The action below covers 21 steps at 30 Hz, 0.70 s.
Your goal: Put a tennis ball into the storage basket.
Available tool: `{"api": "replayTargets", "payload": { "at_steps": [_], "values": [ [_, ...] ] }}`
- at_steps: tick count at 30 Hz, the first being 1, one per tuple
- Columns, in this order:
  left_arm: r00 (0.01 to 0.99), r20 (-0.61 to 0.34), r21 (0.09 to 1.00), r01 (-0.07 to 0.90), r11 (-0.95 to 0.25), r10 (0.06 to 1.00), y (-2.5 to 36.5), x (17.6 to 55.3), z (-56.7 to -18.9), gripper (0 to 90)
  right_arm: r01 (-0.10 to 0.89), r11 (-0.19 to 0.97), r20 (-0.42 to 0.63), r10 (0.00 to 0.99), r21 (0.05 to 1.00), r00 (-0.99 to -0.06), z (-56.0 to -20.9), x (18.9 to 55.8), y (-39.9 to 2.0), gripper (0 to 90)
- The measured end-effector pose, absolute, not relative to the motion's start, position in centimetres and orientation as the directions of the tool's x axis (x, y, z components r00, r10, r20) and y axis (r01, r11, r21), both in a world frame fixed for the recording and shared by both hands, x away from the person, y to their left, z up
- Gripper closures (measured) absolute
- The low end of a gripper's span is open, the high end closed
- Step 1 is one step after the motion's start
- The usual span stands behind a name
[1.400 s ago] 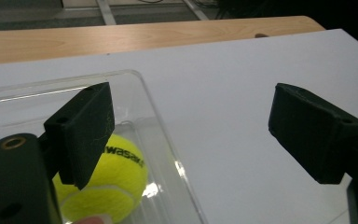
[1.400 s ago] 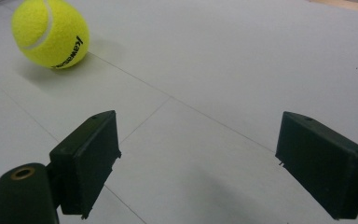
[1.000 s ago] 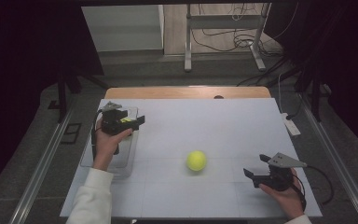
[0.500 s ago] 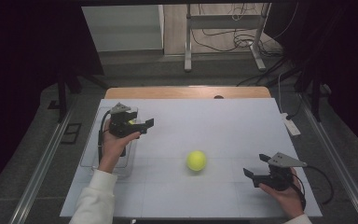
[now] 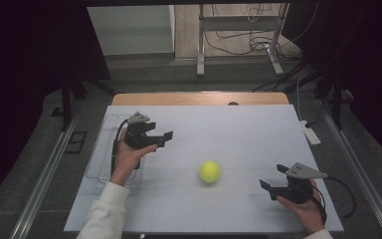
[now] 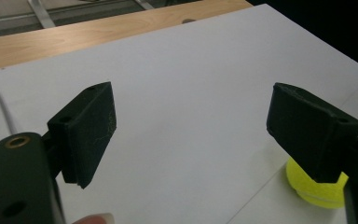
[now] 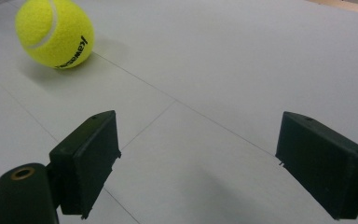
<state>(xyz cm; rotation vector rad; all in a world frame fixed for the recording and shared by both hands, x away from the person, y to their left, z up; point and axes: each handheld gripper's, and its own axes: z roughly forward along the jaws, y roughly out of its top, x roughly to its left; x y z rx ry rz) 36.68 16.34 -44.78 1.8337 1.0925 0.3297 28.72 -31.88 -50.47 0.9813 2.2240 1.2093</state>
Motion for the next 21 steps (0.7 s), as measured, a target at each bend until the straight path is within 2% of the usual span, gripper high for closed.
{"api": "replayTargets", "payload": {
  "at_steps": [21],
  "values": [
    [0.631, -0.202, 0.811, 0.536, -0.234, 0.749, 13.8, 36.5, -45.2, 16.2, 0.386, 0.365, -0.025, 0.754, 0.847, -0.657, -50.5, 28.9, -32.0, 13.2]
  ]
}}
